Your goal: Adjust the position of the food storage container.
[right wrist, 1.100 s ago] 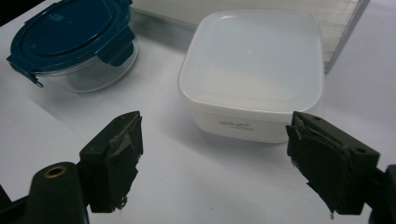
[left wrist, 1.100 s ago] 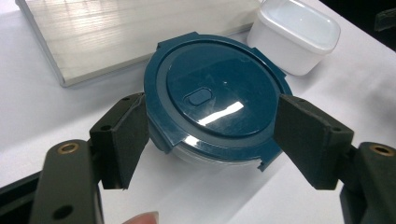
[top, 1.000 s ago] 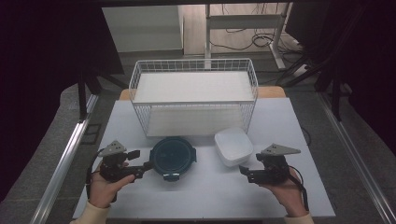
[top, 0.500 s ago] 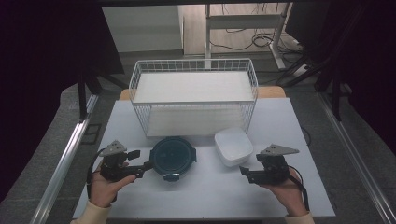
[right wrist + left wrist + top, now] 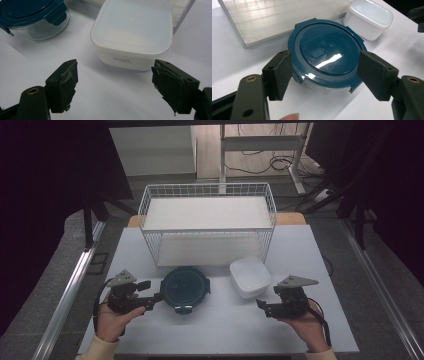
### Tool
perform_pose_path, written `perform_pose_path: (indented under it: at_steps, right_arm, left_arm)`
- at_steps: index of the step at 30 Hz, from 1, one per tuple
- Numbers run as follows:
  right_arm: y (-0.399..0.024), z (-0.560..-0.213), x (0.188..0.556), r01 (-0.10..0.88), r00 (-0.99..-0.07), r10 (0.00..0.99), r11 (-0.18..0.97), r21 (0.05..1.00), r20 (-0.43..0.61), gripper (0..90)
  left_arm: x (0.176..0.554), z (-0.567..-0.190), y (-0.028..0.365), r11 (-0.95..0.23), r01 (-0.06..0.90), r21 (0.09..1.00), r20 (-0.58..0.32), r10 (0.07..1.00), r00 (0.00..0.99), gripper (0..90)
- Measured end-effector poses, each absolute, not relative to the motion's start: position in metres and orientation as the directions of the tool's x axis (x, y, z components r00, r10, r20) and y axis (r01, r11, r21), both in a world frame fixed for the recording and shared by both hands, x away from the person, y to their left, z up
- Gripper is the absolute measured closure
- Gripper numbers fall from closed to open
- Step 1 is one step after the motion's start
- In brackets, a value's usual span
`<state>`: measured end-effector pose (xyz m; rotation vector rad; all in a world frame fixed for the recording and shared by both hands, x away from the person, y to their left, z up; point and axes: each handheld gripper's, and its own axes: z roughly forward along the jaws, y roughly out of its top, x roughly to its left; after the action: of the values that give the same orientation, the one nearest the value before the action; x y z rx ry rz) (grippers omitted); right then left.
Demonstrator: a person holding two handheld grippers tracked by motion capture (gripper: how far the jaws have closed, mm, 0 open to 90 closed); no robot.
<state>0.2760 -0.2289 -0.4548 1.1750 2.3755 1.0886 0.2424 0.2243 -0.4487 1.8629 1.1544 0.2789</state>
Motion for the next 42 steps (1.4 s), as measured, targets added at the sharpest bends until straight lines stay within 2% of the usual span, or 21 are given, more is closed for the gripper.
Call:
perform_pose_path:
  at_steps: [11, 22, 32, 42]
  right_arm:
    - [-0.23, -0.454, 0.275, 0.568, -0.631, 0.771, 0.383, 0.729, 0.086, 20.7]
    - [-0.233, -0.453, 0.272, 0.576, -0.624, 0.776, 0.376, 0.726, 0.092, 20.7]
    - [-0.238, -0.455, 0.272, 0.588, -0.607, 0.79, 0.368, 0.72, 0.092, 20.8]
    - [-0.24, -0.456, 0.273, 0.599, -0.595, 0.798, 0.363, 0.714, 0.094, 20.9]
  left_arm:
    - [0.244, -0.443, 0.223, -0.167, 0.594, 0.787, -0.237, 0.807, 0.541, 30.3]
    - [0.273, -0.422, 0.22, -0.189, 0.586, 0.788, -0.215, 0.807, 0.549, 32.1]
    - [0.309, -0.422, 0.215, -0.229, 0.606, 0.762, -0.209, 0.799, 0.564, 41.4]
    - [0.327, -0.425, 0.213, -0.246, 0.624, 0.742, -0.217, 0.792, 0.57, 48.4]
